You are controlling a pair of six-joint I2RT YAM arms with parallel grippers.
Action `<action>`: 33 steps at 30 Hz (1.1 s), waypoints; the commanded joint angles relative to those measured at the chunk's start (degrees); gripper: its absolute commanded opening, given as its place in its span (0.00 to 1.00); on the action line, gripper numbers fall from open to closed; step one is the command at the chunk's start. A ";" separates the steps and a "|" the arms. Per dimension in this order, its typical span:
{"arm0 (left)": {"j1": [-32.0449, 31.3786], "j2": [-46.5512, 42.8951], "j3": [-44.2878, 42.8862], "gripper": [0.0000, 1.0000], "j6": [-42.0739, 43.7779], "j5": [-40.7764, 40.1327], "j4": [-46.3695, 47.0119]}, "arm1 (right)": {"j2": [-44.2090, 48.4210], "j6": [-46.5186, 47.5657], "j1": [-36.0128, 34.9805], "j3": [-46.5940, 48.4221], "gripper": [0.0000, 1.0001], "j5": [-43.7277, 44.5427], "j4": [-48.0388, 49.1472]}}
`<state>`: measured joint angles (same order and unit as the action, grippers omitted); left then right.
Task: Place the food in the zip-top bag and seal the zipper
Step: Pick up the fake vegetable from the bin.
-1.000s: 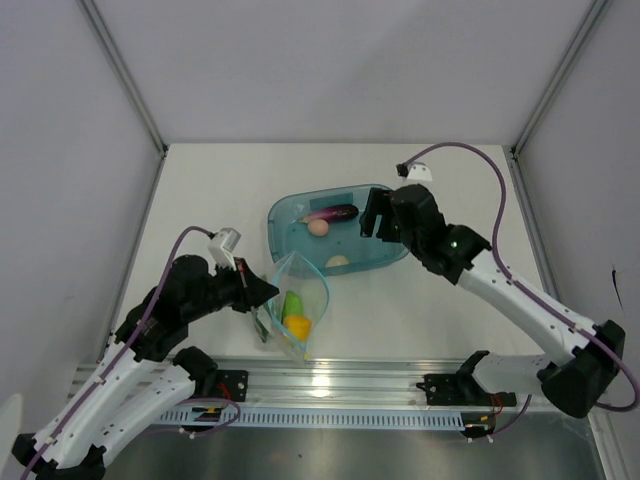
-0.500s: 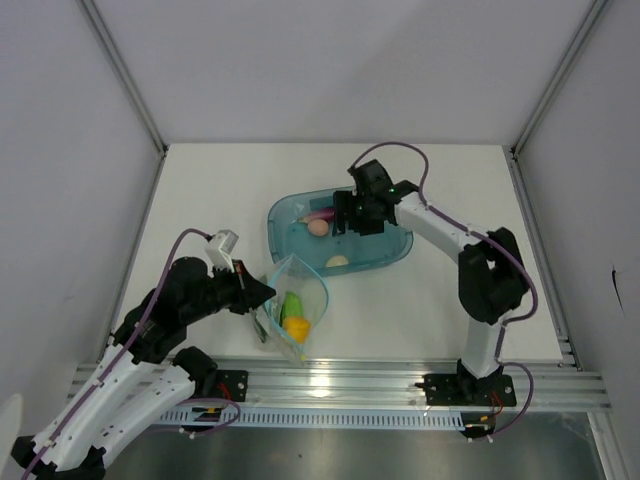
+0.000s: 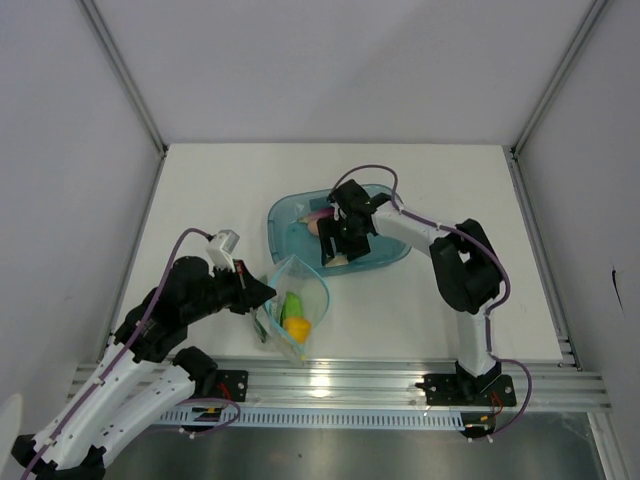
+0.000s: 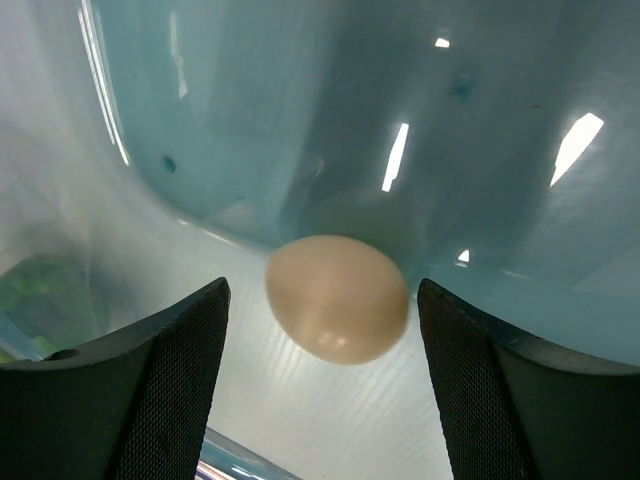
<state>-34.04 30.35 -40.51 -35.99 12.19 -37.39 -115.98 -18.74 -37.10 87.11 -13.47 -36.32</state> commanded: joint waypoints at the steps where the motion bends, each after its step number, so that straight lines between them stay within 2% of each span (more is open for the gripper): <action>1: 0.38 -0.20 -0.53 0.01 0.48 0.12 1.18 | -1.26 0.99 -1.65 0.25 0.77 0.46 -0.07; 13: 0.29 -0.38 -0.44 0.01 0.57 -0.06 0.91 | -2.58 -0.07 -3.06 -2.12 0.76 2.48 1.16; 19: 0.29 -0.38 -0.36 0.01 0.48 -0.06 0.91 | -3.90 -0.15 -3.06 -1.42 0.70 3.81 1.16; 23: 0.38 -0.38 -0.27 0.01 0.57 -0.23 0.82 | -3.90 -0.33 -3.06 -1.24 0.58 4.25 1.07; 25: 0.29 -0.29 -0.27 0.01 0.66 -0.32 0.82 | -3.46 -0.42 -3.06 -1.50 0.55 4.25 1.16; 29: 0.29 0.15 -0.36 0.01 0.66 -0.23 1.17 | -3.37 -0.24 -3.06 -1.42 0.34 4.68 0.90; 31: 0.38 0.24 -0.27 0.01 0.66 -0.06 1.26 | -3.02 -0.33 -2.89 -1.24 0.31 4.86 0.89; 33: 0.38 0.24 -0.18 0.01 0.57 0.03 1.44 | -2.32 -0.59 -2.71 -1.15 0.22 5.65 1.16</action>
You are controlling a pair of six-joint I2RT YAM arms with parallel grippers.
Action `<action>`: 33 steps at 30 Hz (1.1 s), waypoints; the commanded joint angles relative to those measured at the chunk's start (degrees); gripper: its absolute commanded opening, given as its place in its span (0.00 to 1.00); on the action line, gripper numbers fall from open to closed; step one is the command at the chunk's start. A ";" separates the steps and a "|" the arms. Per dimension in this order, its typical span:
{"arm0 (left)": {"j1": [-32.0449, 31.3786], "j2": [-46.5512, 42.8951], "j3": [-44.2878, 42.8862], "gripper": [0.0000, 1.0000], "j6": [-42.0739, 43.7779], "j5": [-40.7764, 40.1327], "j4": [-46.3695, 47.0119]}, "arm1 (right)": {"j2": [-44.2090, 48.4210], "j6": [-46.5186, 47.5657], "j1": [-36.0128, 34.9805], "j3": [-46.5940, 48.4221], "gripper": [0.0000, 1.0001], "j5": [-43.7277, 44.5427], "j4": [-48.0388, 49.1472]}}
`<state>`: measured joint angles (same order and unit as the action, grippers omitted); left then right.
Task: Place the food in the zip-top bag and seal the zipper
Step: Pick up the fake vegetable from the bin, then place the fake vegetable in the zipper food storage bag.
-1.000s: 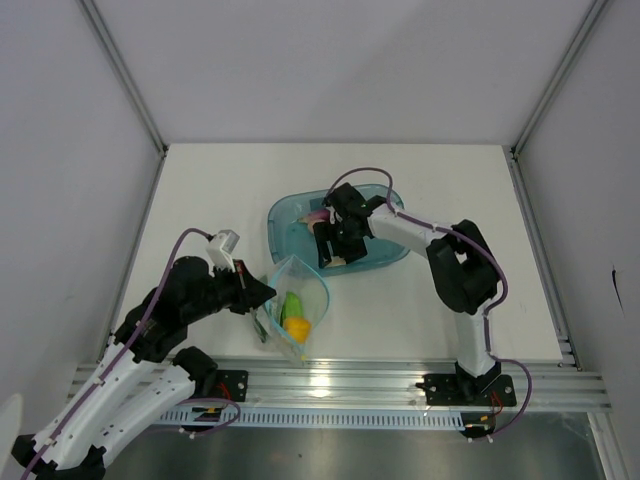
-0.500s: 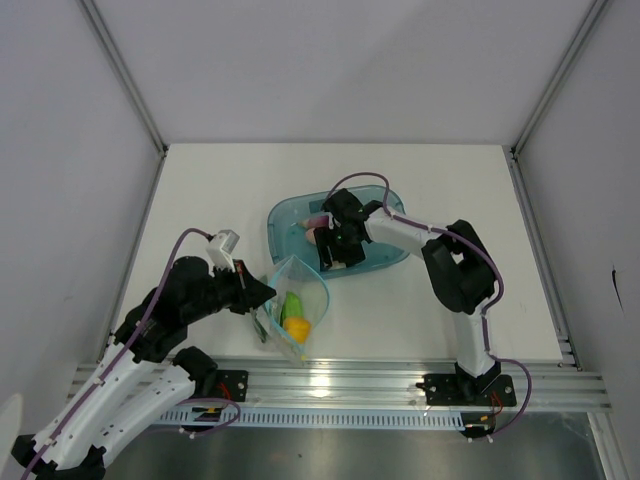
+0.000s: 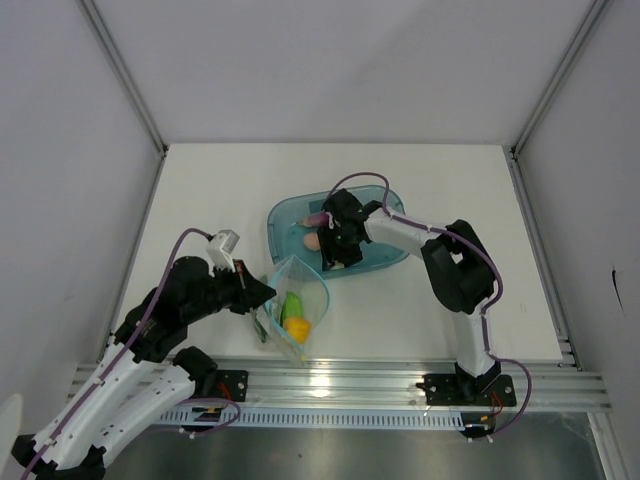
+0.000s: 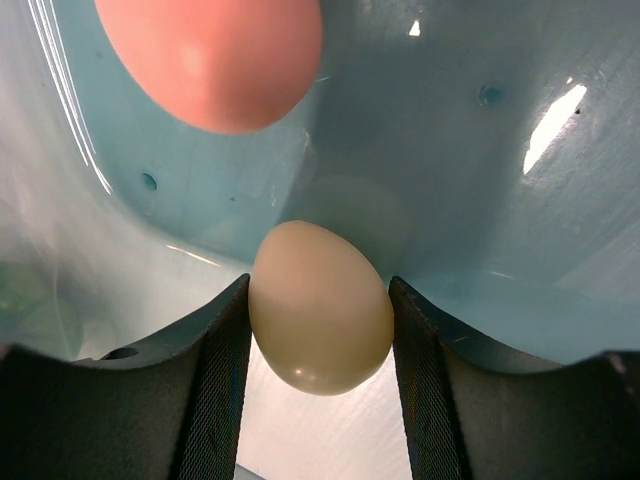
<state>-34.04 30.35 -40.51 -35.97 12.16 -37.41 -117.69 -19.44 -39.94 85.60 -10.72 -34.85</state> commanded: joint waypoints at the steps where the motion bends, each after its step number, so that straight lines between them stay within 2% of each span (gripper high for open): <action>1: 0.29 0.24 -0.27 0.01 0.55 0.05 1.46 | -0.18 -0.07 0.39 0.44 0.21 2.99 -0.04; 3: 0.29 0.33 -0.27 0.01 0.55 0.05 1.37 | 1.75 -0.42 0.83 0.62 0.11 3.07 0.31; 6: 0.29 0.41 -0.53 0.01 0.55 0.14 1.29 | 6.05 -0.69 1.36 0.18 0.02 3.42 1.19; 14: 0.29 0.59 -1.23 0.01 0.72 0.23 1.02 | 24.94 -1.74 0.04 -8.43 0.00 7.38 7.43; 16: 0.29 1.11 -1.32 0.01 0.90 0.23 1.02 | 32.13 -2.18 -0.83 -10.79 0.00 7.91 7.69; 25: 0.29 0.77 -0.71 0.01 0.81 0.84 1.55 | 50.17 -2.09 -12.87 -17.92 0.00 10.11 9.71; 28: 0.29 0.42 -0.62 0.01 1.16 1.19 1.28 | 53.16 -2.44 -18.14 -20.03 0.00 8.88 11.47; 33: 0.29 -0.46 -0.71 0.01 1.42 1.90 1.37 | 52.83 -3.41 -28.24 -20.39 0.00 14.58 12.00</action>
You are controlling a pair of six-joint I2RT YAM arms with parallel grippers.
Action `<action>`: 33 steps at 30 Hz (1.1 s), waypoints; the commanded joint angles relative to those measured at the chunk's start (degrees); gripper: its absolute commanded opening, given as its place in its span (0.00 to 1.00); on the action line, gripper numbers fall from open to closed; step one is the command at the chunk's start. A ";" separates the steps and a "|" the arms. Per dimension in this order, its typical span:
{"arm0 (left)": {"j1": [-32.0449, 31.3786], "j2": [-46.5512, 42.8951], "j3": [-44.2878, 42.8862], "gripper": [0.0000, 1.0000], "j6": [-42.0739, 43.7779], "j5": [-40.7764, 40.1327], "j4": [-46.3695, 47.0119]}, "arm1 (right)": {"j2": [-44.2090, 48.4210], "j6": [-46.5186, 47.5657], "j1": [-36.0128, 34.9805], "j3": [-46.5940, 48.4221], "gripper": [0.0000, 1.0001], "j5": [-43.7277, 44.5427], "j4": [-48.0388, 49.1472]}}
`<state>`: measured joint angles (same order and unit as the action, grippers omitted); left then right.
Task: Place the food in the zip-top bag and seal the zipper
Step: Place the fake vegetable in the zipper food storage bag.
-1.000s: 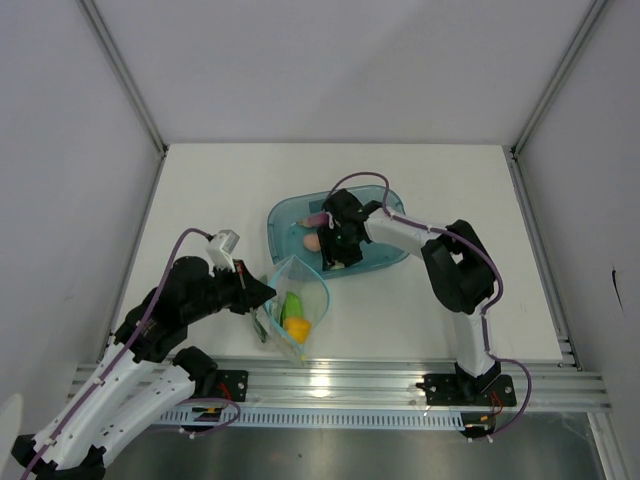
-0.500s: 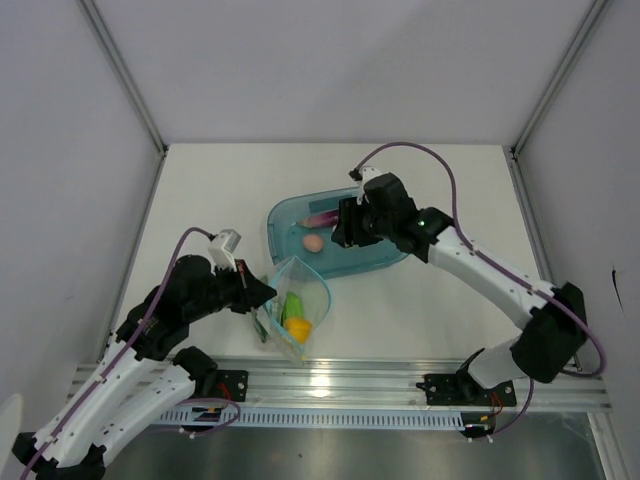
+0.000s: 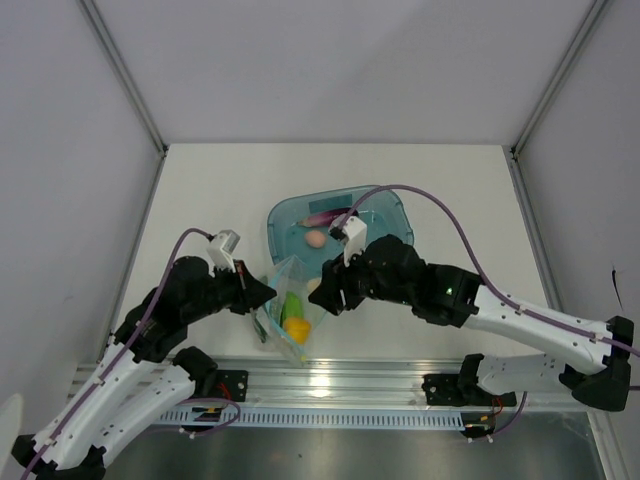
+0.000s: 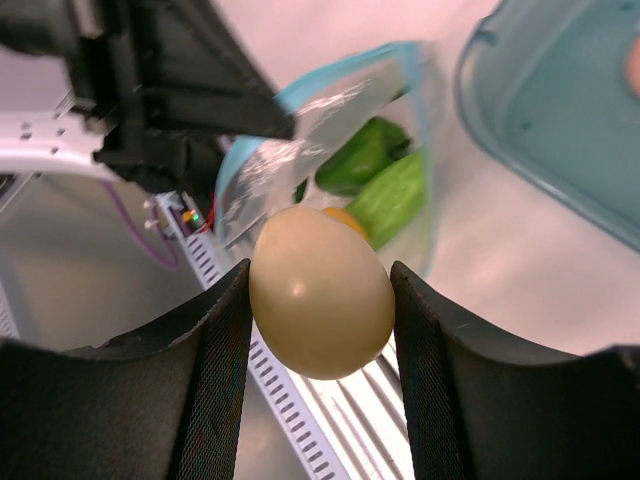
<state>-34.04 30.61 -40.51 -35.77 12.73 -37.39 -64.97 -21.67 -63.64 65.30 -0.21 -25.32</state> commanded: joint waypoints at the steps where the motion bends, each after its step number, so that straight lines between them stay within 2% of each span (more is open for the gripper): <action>1: 0.29 -0.73 -0.88 0.01 1.40 1.50 1.26 | -0.33 -1.18 -5.61 -0.08 0.00 4.60 2.73; 4: 0.29 -1.08 -0.71 0.01 1.49 1.86 1.00 | -3.05 -1.18 -8.77 0.88 0.00 6.35 3.61; 11: 0.29 -2.66 -1.24 0.01 0.97 2.65 0.56 | -11.31 -1.18 -10.19 4.40 0.00 9.09 2.47; 13: 0.29 -2.84 -1.15 0.01 0.96 2.65 0.39 | -12.37 -1.27 -10.19 5.01 0.11 9.26 2.91; 14: 0.29 -2.92 -1.15 0.01 0.96 2.65 0.21 | -13.42 -1.53 -10.19 5.36 0.31 9.70 2.82; 17: 0.29 -3.19 -0.88 0.00 0.88 2.65 0.21 | -14.22 -1.88 -10.28 6.42 0.51 10.84 3.08; 23: 0.29 -3.19 -0.53 0.01 0.96 2.38 0.12 | -14.22 -1.10 -10.19 8.44 0.66 12.16 3.61; 27: 0.38 -3.28 -0.80 0.01 0.96 2.39 0.30 | -15.01 -0.04 -10.19 10.81 0.73 14.09 1.51; 28: 0.29 -3.28 -0.80 0.01 0.96 2.39 0.30 | -15.18 0.22 -10.02 11.16 0.78 14.09 1.33; 33: 0.29 -3.19 -0.88 0.01 0.96 2.30 0.21 | -14.31 0.93 -9.84 12.66 0.79 16.64 1.24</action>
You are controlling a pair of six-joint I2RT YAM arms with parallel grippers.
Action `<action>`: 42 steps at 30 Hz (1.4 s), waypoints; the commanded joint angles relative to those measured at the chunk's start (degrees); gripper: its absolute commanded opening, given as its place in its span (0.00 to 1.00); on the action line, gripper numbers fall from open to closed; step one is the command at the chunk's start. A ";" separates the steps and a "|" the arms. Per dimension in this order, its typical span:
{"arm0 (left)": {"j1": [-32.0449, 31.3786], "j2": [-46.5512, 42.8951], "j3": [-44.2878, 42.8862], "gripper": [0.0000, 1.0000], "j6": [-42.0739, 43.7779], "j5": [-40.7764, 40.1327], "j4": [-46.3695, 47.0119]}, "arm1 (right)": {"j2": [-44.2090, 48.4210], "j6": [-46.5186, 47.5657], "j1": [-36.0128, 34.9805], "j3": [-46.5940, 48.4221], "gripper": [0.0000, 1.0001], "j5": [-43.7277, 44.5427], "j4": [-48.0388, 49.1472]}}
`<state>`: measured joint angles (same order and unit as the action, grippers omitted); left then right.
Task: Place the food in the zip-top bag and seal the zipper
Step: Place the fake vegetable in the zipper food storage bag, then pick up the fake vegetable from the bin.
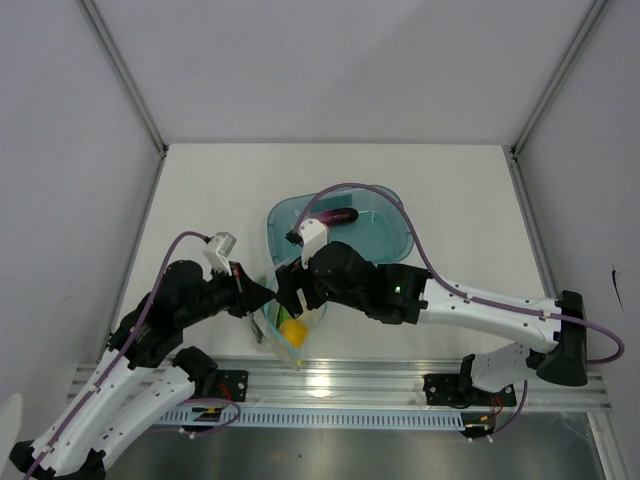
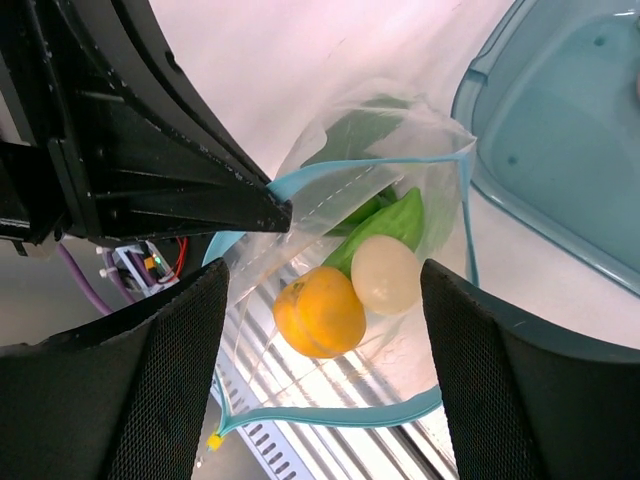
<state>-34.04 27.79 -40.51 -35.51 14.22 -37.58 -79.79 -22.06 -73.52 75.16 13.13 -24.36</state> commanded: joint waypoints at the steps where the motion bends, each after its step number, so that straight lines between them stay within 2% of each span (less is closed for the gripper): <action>1: 0.29 -0.37 -0.88 0.00 0.70 0.72 0.41 | 1.47 2.02 0.13 2.89 0.78 3.92 0.54; 6: 0.29 -0.37 -0.80 0.01 0.79 0.02 0.05 | 4.72 2.64 3.10 3.94 0.75 6.83 1.42; 15: 0.29 -1.16 -0.36 0.01 0.79 -0.06 0.23 | 5.70 -1.31 21.91 3.07 0.72 4.37 3.08; 20: 0.29 -2.13 -0.80 0.01 1.05 -2.52 -1.96 | 3.68 -2.28 31.13 2.54 0.72 -1.24 6.86; 23: 0.38 -3.35 -0.80 0.01 0.53 -4.28 -2.49 | -0.79 -2.81 33.69 4.03 0.72 -3.36 7.48; 28: 0.29 -6.34 -0.80 0.01 -0.79 -8.05 -2.93 | -11.77 -4.21 37.12 9.47 0.71 -2.14 4.77; 35: 0.29 -7.75 -2.47 0.01 -1.76 -12.36 -5.13 | -31.88 -8.08 38.01 18.78 0.70 -6.26 6.70; 39: 0.29 -8.10 -3.52 0.01 -1.93 -15.87 -6.62 | -41.56 -9.05 38.01 27.14 0.65 -9.69 4.32; 42: 0.29 -8.28 -3.44 0.01 -2.20 -17.11 -6.80 | -44.57 -8.79 37.92 27.85 0.63 -10.93 5.90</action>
<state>-34.04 20.10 -41.80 -36.58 0.60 -44.12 -122.61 -29.80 -35.55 100.01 4.47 -19.20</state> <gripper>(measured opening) 0.005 0.641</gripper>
